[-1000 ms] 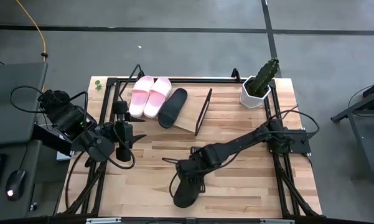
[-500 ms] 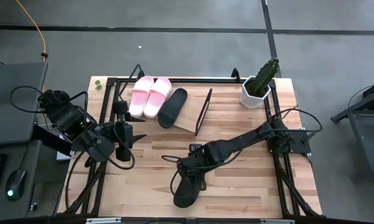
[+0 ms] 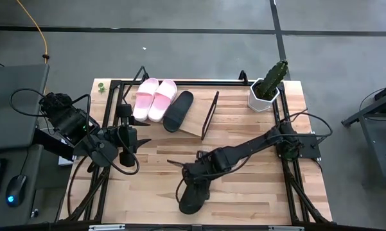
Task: Pick and place slides into the shelf
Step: Put the black slide on the shelf
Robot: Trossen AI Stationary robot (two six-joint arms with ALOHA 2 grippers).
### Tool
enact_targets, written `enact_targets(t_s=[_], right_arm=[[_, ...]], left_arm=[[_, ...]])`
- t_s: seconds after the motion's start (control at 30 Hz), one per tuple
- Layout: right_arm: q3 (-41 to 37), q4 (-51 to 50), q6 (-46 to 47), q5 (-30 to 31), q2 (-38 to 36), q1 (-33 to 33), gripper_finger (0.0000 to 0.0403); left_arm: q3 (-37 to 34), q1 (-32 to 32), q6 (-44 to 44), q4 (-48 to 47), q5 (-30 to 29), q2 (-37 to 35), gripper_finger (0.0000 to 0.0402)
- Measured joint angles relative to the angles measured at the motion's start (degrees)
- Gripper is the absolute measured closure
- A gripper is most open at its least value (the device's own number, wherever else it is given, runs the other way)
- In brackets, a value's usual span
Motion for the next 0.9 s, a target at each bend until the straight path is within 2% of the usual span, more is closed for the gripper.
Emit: enact_targets(t_s=[0.13,0.4,0.67,0.9], right_arm=[[0.0,0.1,0.3,-6.7,0.1,-0.8,0.0164],[0.0,1.3,3.2,-11.2,0.0,-5.4,0.0164],[0.0,6.9,3.2,-19.0,-0.3,-8.5,0.0164],[0.0,4.2,6.0,-19.0,-0.5,-8.0,0.0164]], left_arm=[[0.0,0.0,0.0,0.0,0.0,0.0,0.0191],[0.0,0.0,0.0,-0.1,0.0,0.0,0.0191],[0.0,0.0,-0.5,-2.2,0.0,0.0,0.0191],[0.0,0.0,-1.5,-3.5,0.0,0.0,0.0191]])
